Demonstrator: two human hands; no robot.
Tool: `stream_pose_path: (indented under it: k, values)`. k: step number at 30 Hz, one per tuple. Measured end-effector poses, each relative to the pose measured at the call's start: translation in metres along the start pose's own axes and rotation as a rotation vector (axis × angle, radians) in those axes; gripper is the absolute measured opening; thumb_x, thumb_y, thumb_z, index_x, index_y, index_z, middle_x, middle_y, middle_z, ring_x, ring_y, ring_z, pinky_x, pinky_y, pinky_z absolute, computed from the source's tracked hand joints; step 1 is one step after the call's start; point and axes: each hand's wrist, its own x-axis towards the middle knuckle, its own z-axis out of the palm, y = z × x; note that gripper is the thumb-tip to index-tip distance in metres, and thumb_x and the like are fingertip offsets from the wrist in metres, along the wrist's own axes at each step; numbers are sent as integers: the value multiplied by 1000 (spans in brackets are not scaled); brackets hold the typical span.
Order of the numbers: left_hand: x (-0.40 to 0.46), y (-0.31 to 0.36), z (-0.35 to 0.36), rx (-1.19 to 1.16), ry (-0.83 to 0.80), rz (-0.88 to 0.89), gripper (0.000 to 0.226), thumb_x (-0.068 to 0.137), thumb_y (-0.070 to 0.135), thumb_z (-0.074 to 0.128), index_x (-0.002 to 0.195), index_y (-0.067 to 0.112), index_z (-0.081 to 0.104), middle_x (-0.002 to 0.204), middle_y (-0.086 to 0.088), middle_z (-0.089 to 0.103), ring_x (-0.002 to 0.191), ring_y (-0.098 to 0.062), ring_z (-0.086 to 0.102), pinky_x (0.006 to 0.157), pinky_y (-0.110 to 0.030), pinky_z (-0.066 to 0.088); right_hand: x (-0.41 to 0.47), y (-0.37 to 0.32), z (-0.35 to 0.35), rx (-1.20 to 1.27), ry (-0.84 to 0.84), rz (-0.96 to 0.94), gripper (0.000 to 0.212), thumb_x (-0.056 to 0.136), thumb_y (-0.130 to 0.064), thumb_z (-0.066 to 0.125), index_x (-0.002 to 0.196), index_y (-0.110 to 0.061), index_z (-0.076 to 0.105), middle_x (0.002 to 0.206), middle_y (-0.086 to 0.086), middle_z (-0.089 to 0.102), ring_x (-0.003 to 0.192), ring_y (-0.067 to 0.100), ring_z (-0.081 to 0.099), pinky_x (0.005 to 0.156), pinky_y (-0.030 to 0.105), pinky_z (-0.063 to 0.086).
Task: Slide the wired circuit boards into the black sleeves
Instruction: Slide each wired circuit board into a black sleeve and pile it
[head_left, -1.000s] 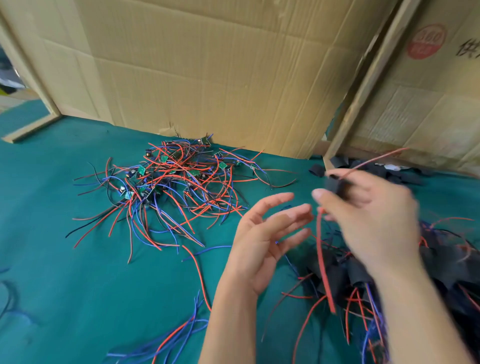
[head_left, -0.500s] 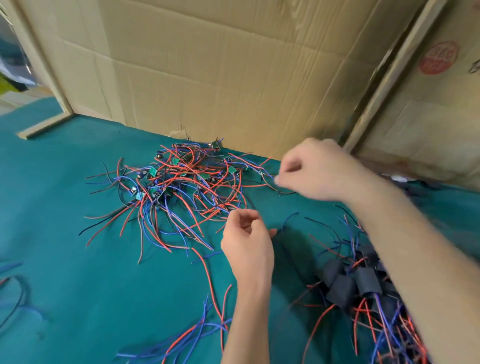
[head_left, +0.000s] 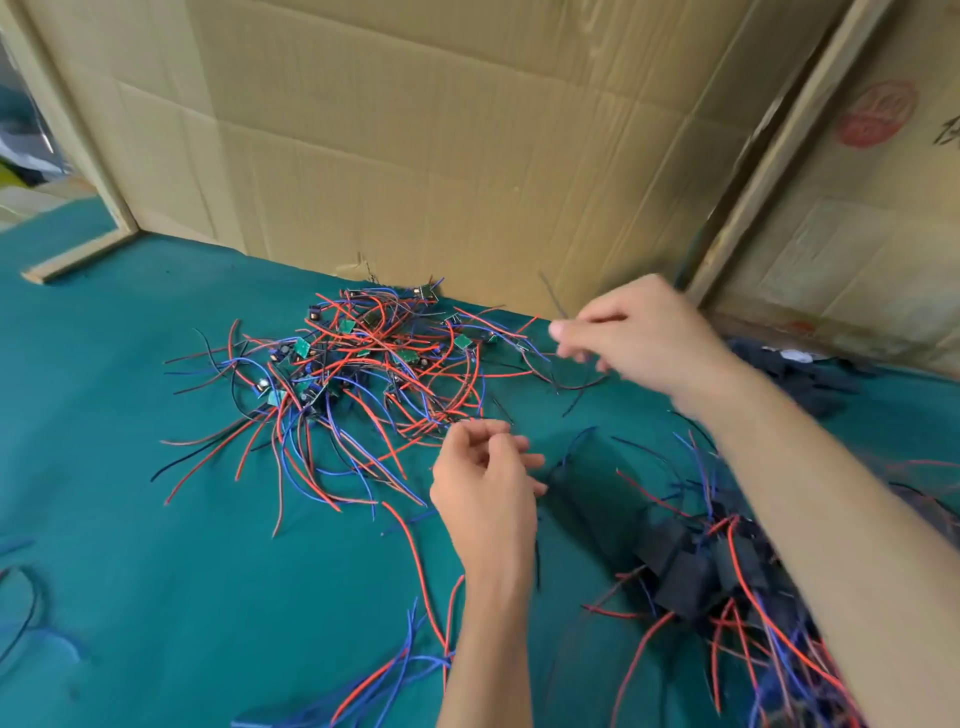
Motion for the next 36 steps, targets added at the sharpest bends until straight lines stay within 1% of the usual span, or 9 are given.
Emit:
stream_pose_path:
  k: [5,9,12,14,19,25,29,32,36]
  values:
    - [-2,9,3,-187,-423,-159,34,105,28,50,96,5,72,83,-14,76,65,-18,69,51,-24,52,-51,10,-14,-353,-153,-99,34,83,-44,70,58,-21,70,49,-9,63,50,6,54,57,16,37]
    - [-6,3,3,304,-226,192,12,93,16,66,92,12,77,79,5,75,70,-6,66,72,-29,53,-49,3,3,-514,-539,8,34,77,-53,71,62,-21,69,48,-5,58,48,7,49,52,20,43]
    - [-6,4,-1,504,27,355,27,93,19,64,118,12,70,109,-2,69,101,-19,63,98,-39,45,1,8,12,-400,-317,55,15,80,-28,67,67,-22,72,69,-3,73,72,9,67,70,26,57]
    - [-5,4,-1,531,98,421,35,91,14,64,126,11,66,121,-9,60,111,-28,54,101,-36,40,38,17,29,-413,-118,126,11,84,-24,62,80,-18,70,97,7,72,97,28,65,82,35,55]
    - [-3,1,-2,495,82,406,26,85,1,63,108,12,70,109,-4,61,101,-26,59,94,-40,45,68,48,77,-417,-53,286,22,98,-37,62,103,-16,68,119,13,64,107,35,62,76,33,42]
    - [-3,1,-1,353,-1,329,18,85,2,62,89,18,70,82,9,71,74,-5,66,73,-18,47,51,50,42,-348,57,209,19,91,-30,67,79,-18,74,96,11,73,94,33,63,73,34,49]
    - [-4,-1,4,234,-109,189,20,88,1,58,92,17,69,82,0,73,73,-12,73,69,-38,60,19,39,0,-1,9,214,23,87,-30,71,68,-19,77,65,-4,72,62,12,63,49,19,43]
    - [-7,0,6,191,-138,156,17,94,5,56,94,18,67,86,-3,72,71,-9,73,55,-28,56,-13,32,-15,-27,-253,82,23,90,-30,73,69,-21,78,62,-4,71,58,8,62,48,18,42]
    - [-7,0,6,297,46,271,14,94,16,60,82,22,64,67,11,65,61,-5,60,65,-26,48,-34,17,-25,-33,-893,82,13,86,-40,77,83,-28,80,81,-3,76,74,10,70,59,25,54]
